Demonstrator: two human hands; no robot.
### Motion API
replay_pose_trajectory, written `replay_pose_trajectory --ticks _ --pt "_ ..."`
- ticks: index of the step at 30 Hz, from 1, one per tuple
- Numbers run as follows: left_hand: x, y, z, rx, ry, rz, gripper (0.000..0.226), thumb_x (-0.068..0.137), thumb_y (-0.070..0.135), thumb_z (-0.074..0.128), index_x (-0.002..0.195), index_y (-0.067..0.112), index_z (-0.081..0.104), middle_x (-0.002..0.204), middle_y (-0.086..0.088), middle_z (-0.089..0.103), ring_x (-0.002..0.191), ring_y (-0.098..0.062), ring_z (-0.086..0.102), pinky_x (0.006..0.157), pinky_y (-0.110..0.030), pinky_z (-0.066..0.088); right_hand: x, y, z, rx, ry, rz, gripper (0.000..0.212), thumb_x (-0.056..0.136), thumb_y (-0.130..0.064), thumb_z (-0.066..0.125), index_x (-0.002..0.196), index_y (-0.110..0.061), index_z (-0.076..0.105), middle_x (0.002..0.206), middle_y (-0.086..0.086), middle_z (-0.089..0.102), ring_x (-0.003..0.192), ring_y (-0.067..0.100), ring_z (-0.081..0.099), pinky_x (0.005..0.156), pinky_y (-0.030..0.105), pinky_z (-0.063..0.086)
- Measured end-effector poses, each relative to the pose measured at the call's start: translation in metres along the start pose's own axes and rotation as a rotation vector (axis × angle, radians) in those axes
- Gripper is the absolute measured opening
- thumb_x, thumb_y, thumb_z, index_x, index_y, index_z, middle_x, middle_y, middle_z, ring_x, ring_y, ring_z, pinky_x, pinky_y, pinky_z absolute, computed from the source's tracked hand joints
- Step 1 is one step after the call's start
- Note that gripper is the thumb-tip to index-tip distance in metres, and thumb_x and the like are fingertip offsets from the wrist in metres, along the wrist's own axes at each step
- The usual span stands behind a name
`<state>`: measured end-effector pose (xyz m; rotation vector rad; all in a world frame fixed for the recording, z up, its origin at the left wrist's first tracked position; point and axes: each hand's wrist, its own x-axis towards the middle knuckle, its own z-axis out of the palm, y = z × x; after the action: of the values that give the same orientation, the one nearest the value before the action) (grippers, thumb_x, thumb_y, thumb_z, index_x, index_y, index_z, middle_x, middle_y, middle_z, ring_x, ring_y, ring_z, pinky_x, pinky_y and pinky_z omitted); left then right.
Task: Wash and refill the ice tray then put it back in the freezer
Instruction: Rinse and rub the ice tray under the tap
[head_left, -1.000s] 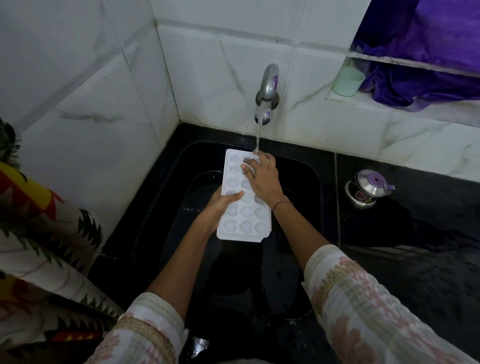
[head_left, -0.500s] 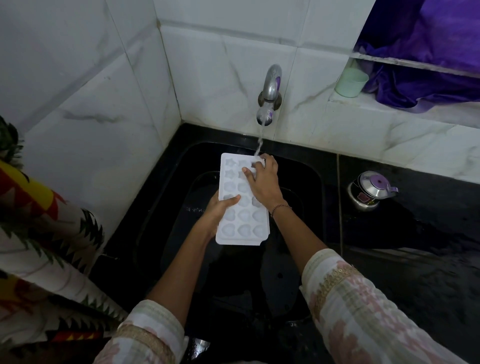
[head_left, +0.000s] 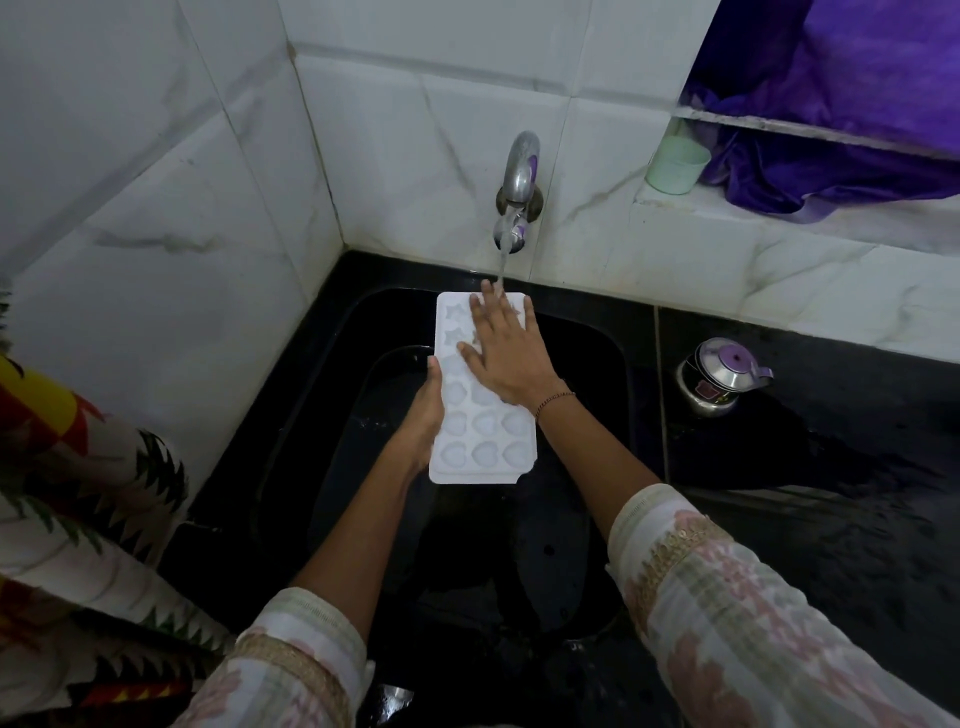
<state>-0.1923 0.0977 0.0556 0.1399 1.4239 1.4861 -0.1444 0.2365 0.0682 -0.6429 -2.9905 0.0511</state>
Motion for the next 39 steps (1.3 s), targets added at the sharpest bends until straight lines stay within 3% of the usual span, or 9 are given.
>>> replay_pose_trajectory --ticks 6,10,15,18,21,25,28,31,39 --pt "0.006 0.003 0.01 0.057 0.037 0.051 0.063 0.095 0.061 0.015 0.125 0.021 0.054 0.102 -0.006 0.067 0.088 -0.018 0.067 0.066 -0.03 0.055 -0.021 -0.009 0.005 -0.022 0.04 -0.132 0.066 0.094 -0.045 0.008 0.151 -0.011 0.006 0.16 0.007 -0.001 0.147 0.022 -0.004 0.12 0.046 0.0" --pt "0.016 0.003 0.015 0.163 0.054 0.12 0.063 0.096 0.059 0.014 0.135 0.022 0.048 0.126 -0.003 0.056 0.109 -0.015 0.056 0.091 -0.029 0.047 -0.045 -0.015 0.015 -0.004 0.054 -0.162 0.064 0.096 -0.042 0.011 0.151 -0.01 0.008 0.16 0.006 0.001 0.147 0.02 -0.005 0.12 0.046 0.002" --pt "0.022 0.004 0.017 0.124 0.041 0.096 0.062 0.096 0.059 0.02 0.127 0.019 0.055 0.126 -0.008 0.06 0.11 -0.021 0.059 0.097 -0.037 0.047 -0.075 -0.009 0.022 0.078 -0.001 -0.282 0.079 0.094 -0.059 0.022 0.151 -0.008 0.001 0.16 0.007 -0.005 0.147 0.019 -0.011 0.119 0.048 0.001" --pt "0.023 0.011 0.018 0.038 0.028 0.034 0.06 0.095 0.059 0.021 0.114 0.018 0.06 0.11 -0.008 0.067 0.092 -0.021 0.066 0.076 -0.034 0.053 -0.092 -0.008 0.027 -0.047 -0.022 -0.331 0.084 0.091 -0.059 0.034 0.151 -0.011 0.002 0.16 0.01 -0.004 0.147 0.026 -0.009 0.118 0.054 0.003" --pt "0.028 0.021 0.017 0.008 -0.057 -0.004 0.058 0.096 0.058 0.018 0.111 0.02 0.06 0.096 -0.001 0.07 0.082 -0.018 0.069 0.062 -0.031 0.055 -0.092 -0.011 0.024 -0.098 0.017 -0.161 0.07 0.092 -0.027 0.039 0.151 -0.026 0.002 0.158 0.017 -0.004 0.144 0.041 -0.004 0.115 0.059 0.003" --pt "0.035 0.034 0.015 0.038 -0.088 -0.043 0.061 0.097 0.057 0.021 0.126 0.015 0.053 0.104 -0.006 0.066 0.093 -0.023 0.064 0.079 -0.04 0.052 -0.083 -0.01 0.012 0.414 0.053 0.002 0.072 0.089 -0.007 0.053 0.149 -0.029 0.019 0.156 0.014 0.02 0.143 0.035 0.019 0.115 0.042 0.022" --pt "0.037 0.033 0.015 0.11 -0.073 -0.045 0.058 0.097 0.056 0.021 0.128 0.015 0.048 0.103 -0.009 0.063 0.09 -0.021 0.062 0.078 -0.036 0.052 -0.072 -0.002 0.006 0.983 0.257 0.194 0.065 0.078 0.003 0.06 0.138 -0.018 0.046 0.128 0.01 0.06 0.112 0.013 0.058 0.091 0.015 0.044" --pt "0.034 0.03 0.02 0.147 -0.065 0.011 0.047 0.099 0.051 0.025 0.126 0.02 0.049 0.113 -0.009 0.059 0.096 -0.017 0.06 0.078 -0.034 0.051 -0.058 0.006 0.002 1.249 0.314 0.364 0.053 0.076 -0.003 0.068 0.127 -0.011 0.054 0.108 0.0 0.066 0.096 0.006 0.061 0.083 0.017 0.048" --pt "0.033 0.033 0.033 0.742 0.366 0.382 0.042 0.099 0.037 0.036 0.135 0.017 0.043 0.142 -0.011 0.032 0.134 -0.027 0.027 0.107 -0.041 0.027 -0.03 0.001 -0.002 1.624 0.263 0.57 0.058 0.079 0.003 0.069 0.13 -0.008 0.044 0.121 0.009 0.06 0.106 0.02 0.061 0.082 0.023 0.054"
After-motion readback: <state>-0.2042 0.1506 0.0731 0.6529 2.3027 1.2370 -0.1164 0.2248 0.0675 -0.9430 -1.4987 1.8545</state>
